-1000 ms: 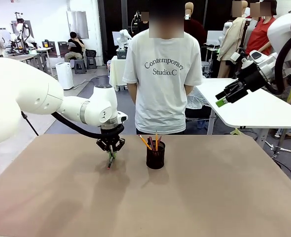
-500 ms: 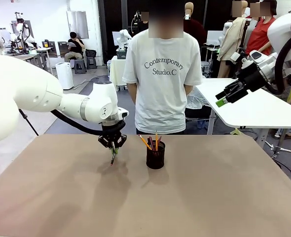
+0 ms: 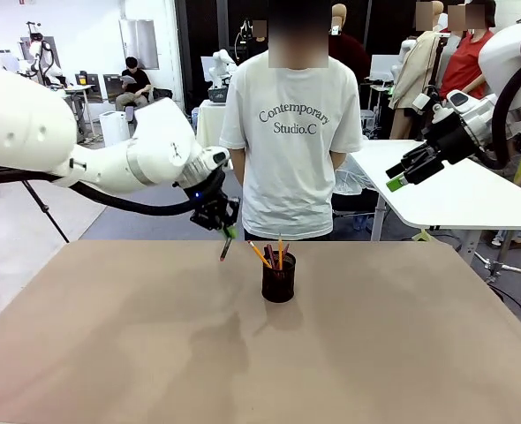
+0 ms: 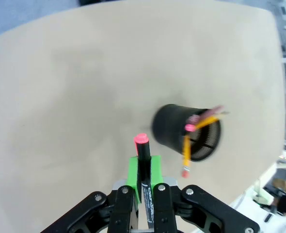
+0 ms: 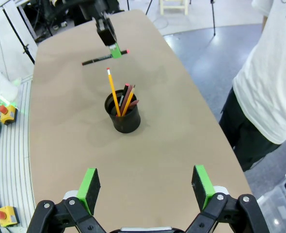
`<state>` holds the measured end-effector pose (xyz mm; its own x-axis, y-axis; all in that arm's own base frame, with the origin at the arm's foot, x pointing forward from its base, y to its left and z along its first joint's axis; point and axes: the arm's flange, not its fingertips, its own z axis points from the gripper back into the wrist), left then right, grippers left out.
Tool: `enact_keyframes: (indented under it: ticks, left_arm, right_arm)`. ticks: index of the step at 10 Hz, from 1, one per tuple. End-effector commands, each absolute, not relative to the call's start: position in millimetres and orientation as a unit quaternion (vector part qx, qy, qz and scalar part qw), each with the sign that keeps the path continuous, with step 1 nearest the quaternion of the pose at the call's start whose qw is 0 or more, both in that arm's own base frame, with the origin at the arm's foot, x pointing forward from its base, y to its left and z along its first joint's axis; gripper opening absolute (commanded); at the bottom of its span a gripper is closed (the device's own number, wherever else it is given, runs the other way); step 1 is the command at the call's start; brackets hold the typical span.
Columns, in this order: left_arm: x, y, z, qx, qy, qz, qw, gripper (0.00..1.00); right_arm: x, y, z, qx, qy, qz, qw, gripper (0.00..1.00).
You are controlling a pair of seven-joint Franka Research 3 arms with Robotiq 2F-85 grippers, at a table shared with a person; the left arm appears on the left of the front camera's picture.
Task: Place the pens into the pen holder.
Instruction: Pick up a writing instrument from the table and place it into the Pen holder.
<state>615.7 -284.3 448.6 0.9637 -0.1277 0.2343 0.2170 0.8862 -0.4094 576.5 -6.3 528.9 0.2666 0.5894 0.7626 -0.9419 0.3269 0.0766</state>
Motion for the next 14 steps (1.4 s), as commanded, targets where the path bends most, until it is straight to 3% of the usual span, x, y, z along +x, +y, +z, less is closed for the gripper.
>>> enact_keyframes:
  ticks: [1,4,8,11,12,14]
  left_arm:
    - [593,-259,459,-0.31,-0.136,-0.131,0.932,0.0]
    - [577,-249,489,-0.457,-0.232,-0.273,0.814,0.0]
    - [557,-225,497,-0.495,-0.258,-0.426,0.712,0.0]
    - [546,-201,492,-0.543,-0.331,-0.477,0.607,0.0]
    - [559,-221,499,-0.503,-0.283,-0.462,0.673,0.0]
    - [559,-221,499,-0.503,-0.283,-0.462,0.673,0.0]
  right_arm:
    - [579,-5,532,0.27,-0.327,0.511,0.747,1.0]
    - [579,-5,532,0.27,-0.327,0.511,0.747,1.0]
    - [579,-5,532,0.27,-0.327,0.511,0.747,1.0]
    - [579,-5,532,0.27,-0.327,0.511,0.747,1.0]
    - [579,-5,532,0.27,-0.327,0.511,0.747,1.0]
    - [579,-5,532,0.27,-0.327,0.511,0.747,1.0]
